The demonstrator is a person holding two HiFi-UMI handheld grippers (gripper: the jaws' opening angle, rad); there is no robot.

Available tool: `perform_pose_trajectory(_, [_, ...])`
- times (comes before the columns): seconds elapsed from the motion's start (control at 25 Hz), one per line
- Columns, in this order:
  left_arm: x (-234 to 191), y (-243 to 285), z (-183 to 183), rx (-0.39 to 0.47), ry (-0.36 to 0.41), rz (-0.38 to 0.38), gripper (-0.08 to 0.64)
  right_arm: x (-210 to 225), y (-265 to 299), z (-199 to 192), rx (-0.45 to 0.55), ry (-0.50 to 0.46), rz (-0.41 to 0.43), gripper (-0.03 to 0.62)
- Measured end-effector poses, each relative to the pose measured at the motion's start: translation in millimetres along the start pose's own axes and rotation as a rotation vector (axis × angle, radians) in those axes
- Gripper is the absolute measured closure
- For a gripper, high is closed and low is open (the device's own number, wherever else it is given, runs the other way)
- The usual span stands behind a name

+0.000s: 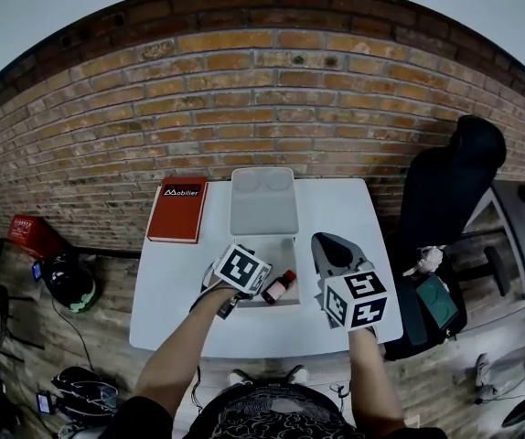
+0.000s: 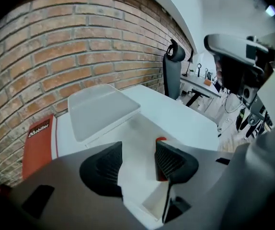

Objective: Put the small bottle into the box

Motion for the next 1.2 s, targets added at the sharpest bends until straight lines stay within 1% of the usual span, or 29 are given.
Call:
perform_pose_trajectory(0.2, [-21, -33, 12, 0.119, -0.056, 0.045, 0.325, -8, 10, 3, 0.002, -0.006, 0.025, 0.571])
perform_pose_trajectory(0.44, [-44, -86, 27, 0.304, -0.111, 0.122, 0.327, -15, 18, 9, 0.01, -0.018, 0.048, 0.571])
perform_pose_trajectory(0.6, [-54, -125, 30, 0.434, -0.159, 0.164, 0.337, -20, 19, 18, 0.026, -0.047, 0.049, 0.571])
perform_pose_trajectory(0.72, [-57, -151, 31, 0.522, -0.171, 0.211, 0.354, -21, 18, 26, 0.043, -0.067, 0.052, 0.571])
perform_pose_trajectory(0.84, [-60, -172, 25, 0.587, -0.187, 0.27, 0.408, -23, 16, 30, 0.055, -0.085, 0.057, 0.571])
perform_pose_trajectory(0.96, [-64, -191, 21, 0.647, -0.201, 0.322, 0.429, -21, 12, 36, 0.071, -0.081, 0.047, 0.571])
perform_pose_trajectory(1.08, [-68, -204, 19, 0.682, -0.184, 0.392, 0.462, -19, 9, 42, 0.086, -0.077, 0.037, 0.572])
perform_pose_trajectory(1.2, [-70, -207, 20, 0.706, -0.183, 0.421, 0.49, -17, 5, 46, 0.089, -0.087, 0.032, 0.572])
Point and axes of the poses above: the fingertips, and each gripper's own axes: y forward along the fingers, x to its right, z out of its top, the point moved 3 cm from there along -y, backward along the fingers, and after that the axes turned 5 degrees about -x, right-handed, at the moved point
